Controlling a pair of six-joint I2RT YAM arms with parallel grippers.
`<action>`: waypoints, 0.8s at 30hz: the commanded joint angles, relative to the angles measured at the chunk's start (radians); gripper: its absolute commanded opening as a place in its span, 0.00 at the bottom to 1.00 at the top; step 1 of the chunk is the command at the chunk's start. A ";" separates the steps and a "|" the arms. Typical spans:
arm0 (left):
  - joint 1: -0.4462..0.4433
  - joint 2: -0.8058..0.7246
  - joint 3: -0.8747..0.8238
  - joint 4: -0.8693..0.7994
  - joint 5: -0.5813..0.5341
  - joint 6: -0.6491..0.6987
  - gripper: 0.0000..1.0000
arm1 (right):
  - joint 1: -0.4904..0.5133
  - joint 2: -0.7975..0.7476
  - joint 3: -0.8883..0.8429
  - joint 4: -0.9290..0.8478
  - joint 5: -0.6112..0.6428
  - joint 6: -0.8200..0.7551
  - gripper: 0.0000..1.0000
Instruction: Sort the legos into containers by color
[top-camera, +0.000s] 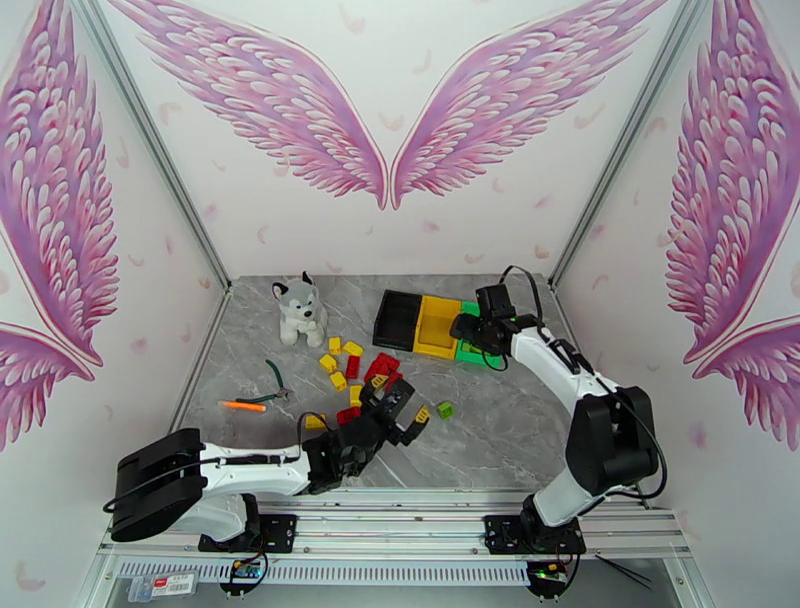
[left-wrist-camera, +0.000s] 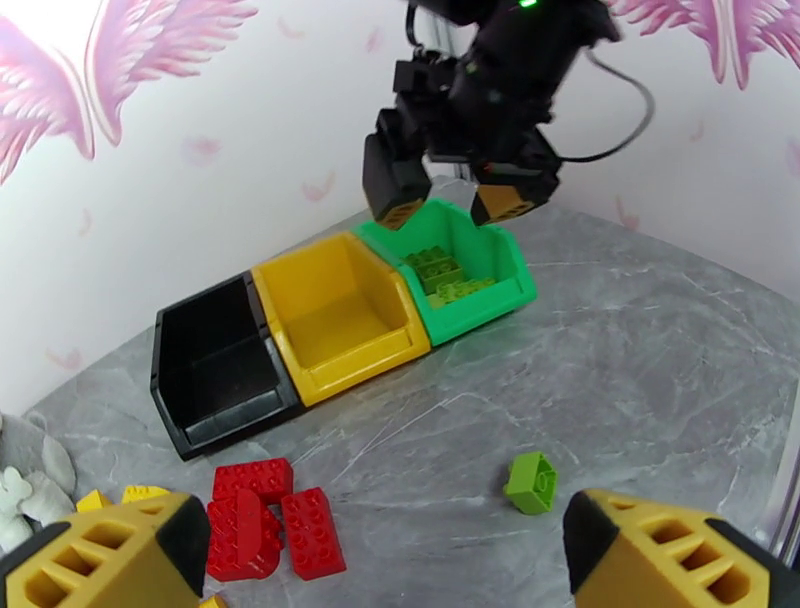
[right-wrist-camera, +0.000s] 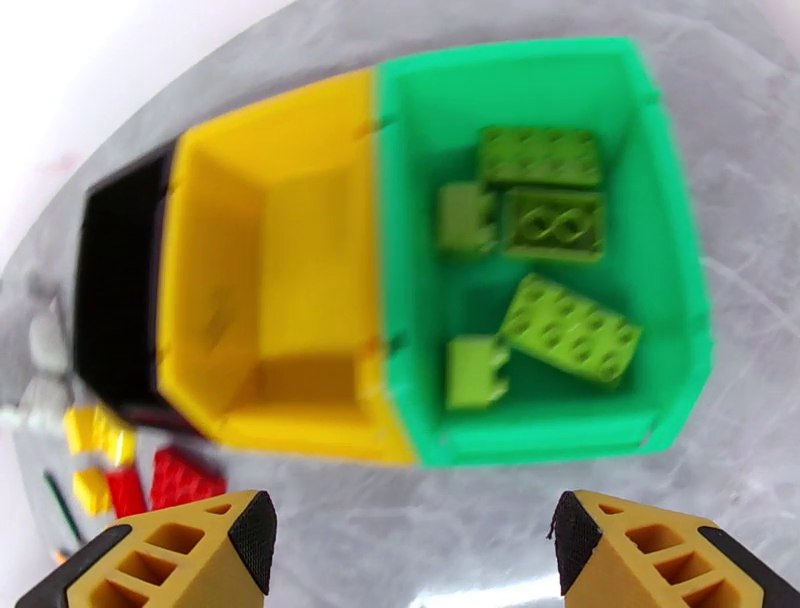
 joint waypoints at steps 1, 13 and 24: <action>0.049 -0.022 -0.019 -0.060 0.087 -0.127 0.99 | 0.063 -0.048 -0.083 0.006 -0.078 -0.036 0.79; 0.171 -0.009 -0.041 -0.080 0.203 -0.289 0.99 | 0.231 -0.213 -0.398 0.029 -0.012 -0.066 0.83; 0.170 0.025 -0.024 -0.074 0.243 -0.301 0.99 | 0.290 -0.152 -0.424 0.046 0.028 -0.087 0.76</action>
